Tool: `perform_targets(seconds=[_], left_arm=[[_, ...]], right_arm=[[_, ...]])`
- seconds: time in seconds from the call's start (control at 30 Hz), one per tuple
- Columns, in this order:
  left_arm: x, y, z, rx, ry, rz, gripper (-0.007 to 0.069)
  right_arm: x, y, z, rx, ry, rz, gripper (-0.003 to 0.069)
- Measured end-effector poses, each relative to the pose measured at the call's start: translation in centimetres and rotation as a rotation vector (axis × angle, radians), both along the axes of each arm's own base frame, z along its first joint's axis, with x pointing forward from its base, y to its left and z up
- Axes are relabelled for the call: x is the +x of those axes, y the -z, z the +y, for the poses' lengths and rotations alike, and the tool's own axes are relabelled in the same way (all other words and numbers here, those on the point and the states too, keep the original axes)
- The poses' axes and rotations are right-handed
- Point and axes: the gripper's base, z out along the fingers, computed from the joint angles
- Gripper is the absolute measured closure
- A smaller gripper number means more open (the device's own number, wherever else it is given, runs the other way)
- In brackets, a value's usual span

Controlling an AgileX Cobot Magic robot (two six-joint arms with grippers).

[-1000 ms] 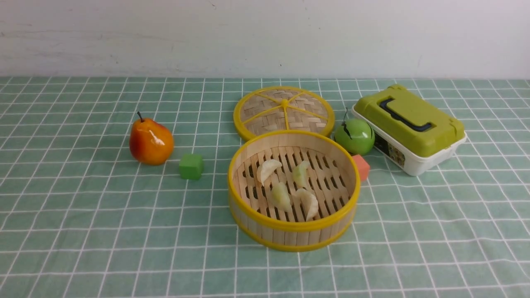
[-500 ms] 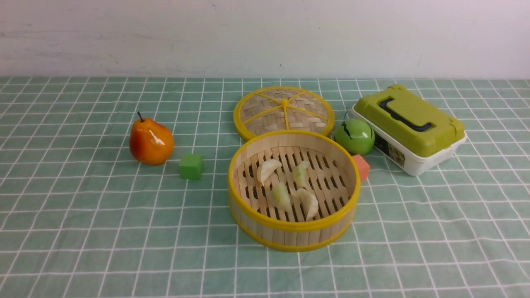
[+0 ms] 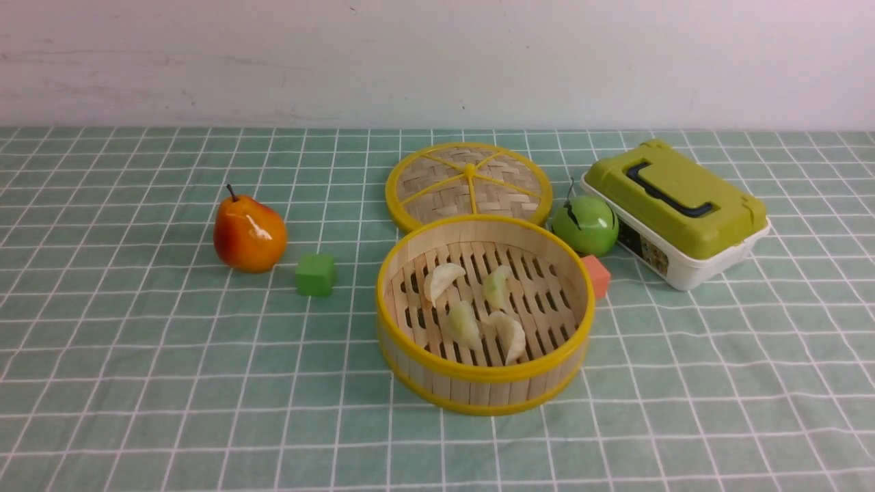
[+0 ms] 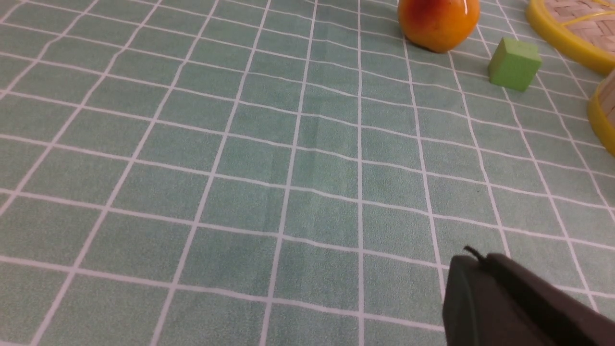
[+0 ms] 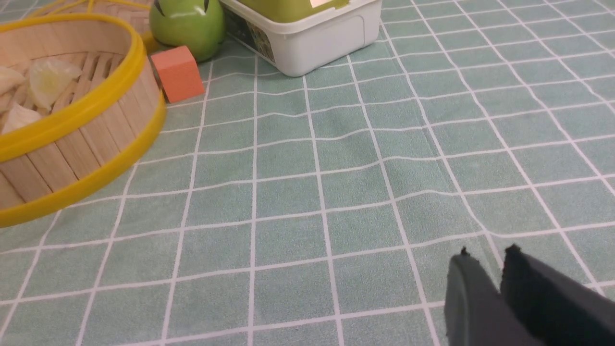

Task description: Put the dumplings into the steamer on the table with the blue tablecloth.

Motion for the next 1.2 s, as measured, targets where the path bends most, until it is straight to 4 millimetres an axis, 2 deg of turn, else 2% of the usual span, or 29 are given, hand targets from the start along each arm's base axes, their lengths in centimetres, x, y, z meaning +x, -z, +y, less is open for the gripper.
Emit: perform_targets(seconds=[1.2], left_arm=[[0.00,0.00,0.00,0.000,0.000,0.000,0.0610]], right_arm=[[0.00,0.00,0.00,0.000,0.000,0.000,0.0517]])
